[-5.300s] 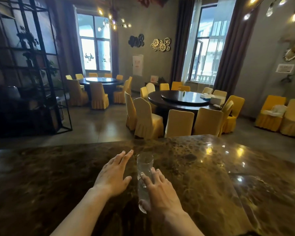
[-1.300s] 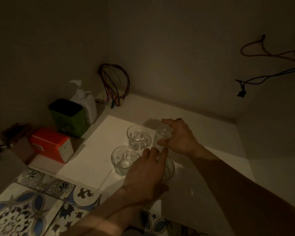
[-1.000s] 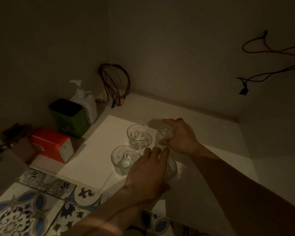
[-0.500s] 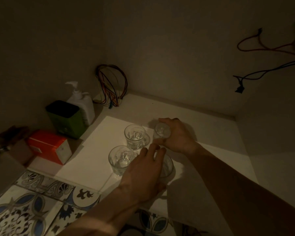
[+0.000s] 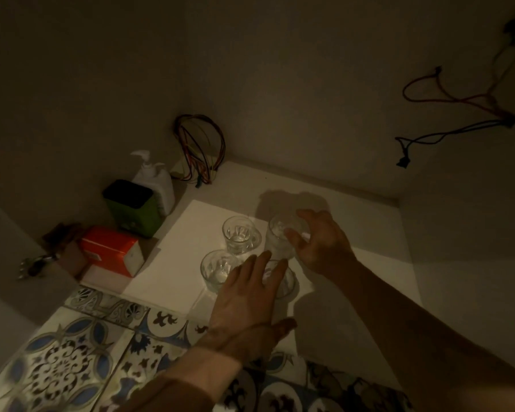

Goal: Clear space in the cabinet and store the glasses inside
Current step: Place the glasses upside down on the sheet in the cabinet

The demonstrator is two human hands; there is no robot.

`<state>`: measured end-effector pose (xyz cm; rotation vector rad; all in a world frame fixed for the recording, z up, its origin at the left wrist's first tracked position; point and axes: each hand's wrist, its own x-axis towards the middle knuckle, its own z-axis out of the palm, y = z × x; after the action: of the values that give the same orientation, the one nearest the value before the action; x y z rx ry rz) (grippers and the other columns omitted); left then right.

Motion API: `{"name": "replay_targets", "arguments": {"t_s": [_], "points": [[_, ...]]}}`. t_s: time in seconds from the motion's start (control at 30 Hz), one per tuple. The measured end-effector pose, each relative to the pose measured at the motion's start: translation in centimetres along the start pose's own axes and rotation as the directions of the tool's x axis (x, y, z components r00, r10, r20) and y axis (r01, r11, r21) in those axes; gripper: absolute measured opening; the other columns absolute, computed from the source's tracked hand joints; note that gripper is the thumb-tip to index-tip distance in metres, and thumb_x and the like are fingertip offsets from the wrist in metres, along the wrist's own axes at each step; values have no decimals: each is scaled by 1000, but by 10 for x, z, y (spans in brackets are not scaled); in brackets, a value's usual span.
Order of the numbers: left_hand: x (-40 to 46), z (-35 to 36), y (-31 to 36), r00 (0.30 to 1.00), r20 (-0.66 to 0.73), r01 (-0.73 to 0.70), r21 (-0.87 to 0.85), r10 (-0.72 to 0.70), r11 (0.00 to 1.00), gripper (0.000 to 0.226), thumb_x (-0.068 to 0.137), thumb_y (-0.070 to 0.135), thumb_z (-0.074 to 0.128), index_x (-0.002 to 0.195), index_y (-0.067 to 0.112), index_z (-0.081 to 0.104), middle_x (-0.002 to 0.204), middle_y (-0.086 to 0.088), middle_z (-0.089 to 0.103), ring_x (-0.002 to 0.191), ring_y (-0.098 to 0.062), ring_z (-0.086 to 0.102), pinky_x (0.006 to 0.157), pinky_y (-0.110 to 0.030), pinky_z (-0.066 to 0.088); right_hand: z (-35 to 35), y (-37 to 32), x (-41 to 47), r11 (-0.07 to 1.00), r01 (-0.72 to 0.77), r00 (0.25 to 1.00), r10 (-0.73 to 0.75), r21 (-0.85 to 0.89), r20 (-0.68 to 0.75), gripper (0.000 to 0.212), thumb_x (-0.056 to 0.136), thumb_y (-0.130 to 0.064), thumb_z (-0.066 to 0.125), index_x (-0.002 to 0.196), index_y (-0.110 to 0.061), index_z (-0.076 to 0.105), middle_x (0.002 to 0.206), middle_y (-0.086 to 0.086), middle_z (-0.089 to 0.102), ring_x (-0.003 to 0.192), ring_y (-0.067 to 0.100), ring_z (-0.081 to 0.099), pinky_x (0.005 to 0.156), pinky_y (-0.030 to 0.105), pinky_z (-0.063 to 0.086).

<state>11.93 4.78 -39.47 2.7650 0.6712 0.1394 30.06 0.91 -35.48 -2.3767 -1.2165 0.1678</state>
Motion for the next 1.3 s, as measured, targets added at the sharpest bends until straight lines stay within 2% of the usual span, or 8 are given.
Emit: {"name": "replay_targets", "arguments": {"t_s": [0.13, 0.27, 0.5, 0.7, 0.83, 1.0, 1.13, 1.3], "points": [[-23, -30, 8, 995, 95, 35, 40, -39, 999, 97, 83, 77, 40, 156, 37, -9, 166, -2, -8, 152, -26, -5, 123, -45, 1, -34, -25, -27, 999, -14, 993, 18, -38, 113, 56, 95, -44, 58, 142, -14, 50, 128, 20, 55, 117, 36, 55, 94, 46, 50], [-37, -67, 14, 968, 234, 82, 68, -95, 994, 93, 82, 80, 31, 155, 40, -11, 166, 3, -13, 152, -25, -11, 123, -46, -3, -65, -52, -50, 989, -132, 965, 145, -71, 219, 60, 97, -52, 48, 149, -23, 39, 144, 13, 44, 130, 30, 46, 105, 43, 43], [-61, -134, 30, 930, 346, 108, 66, -125, 992, 90, 85, 74, 43, 156, 41, -2, 167, 3, -4, 153, -24, -4, 122, -45, 3, -114, -93, -84, 974, -184, 934, 215, -132, 285, 59, 98, -56, 39, 150, -27, 36, 148, 10, 42, 134, 30, 41, 102, 41, 43], [-87, -208, 54, 878, 462, 115, 47, -123, 992, 90, 86, 73, 44, 157, 38, 2, 167, 0, -1, 153, -25, 1, 122, -45, 5, -174, -131, -117, 953, -239, 850, 298, -186, 434, 60, 97, -61, 32, 149, -31, 29, 149, 5, 36, 137, 28, 34, 107, 45, 37], [-116, -272, 72, 838, 532, 134, 20, -124, 991, 85, 89, 69, 43, 158, 35, 5, 167, -1, 2, 152, -25, 3, 123, -44, 5, -229, -170, -155, 935, -255, 790, 349, -248, 503, 58, 98, -60, 29, 145, -28, 38, 144, 9, 46, 128, 30, 46, 103, 46, 44], [-149, -351, 100, 824, 562, 84, 5, -73, 996, 85, 89, 68, 44, 157, 35, 6, 166, 0, 7, 151, -25, 8, 122, -46, 9, -306, -225, -193, 921, -276, 740, 386, -275, 551, 59, 101, -56, 28, 147, -20, 35, 155, 15, 30, 138, 35, 32, 110, 48, 38], [-163, -402, 124, 843, 537, 50, -6, -39, 999, 80, 85, 68, 44, 154, 36, 19, 159, 1, 26, 143, -23, 26, 116, -40, 24, -358, -261, -216, 922, -292, 721, 387, -254, 575, 56, 101, -54, 26, 142, -18, 38, 149, 13, 35, 134, 35, 34, 109, 47, 36], [-181, -459, 150, 813, 577, 121, -27, -83, 992, 82, 85, 70, 46, 155, 41, 15, 163, 6, 16, 148, -21, 19, 119, -41, 20, -428, -292, -233, 922, -273, 741, 383, -274, 551, 52, 102, -53, 27, 138, -18, 42, 144, 12, 38, 131, 34, 36, 107, 46, 37]]}}
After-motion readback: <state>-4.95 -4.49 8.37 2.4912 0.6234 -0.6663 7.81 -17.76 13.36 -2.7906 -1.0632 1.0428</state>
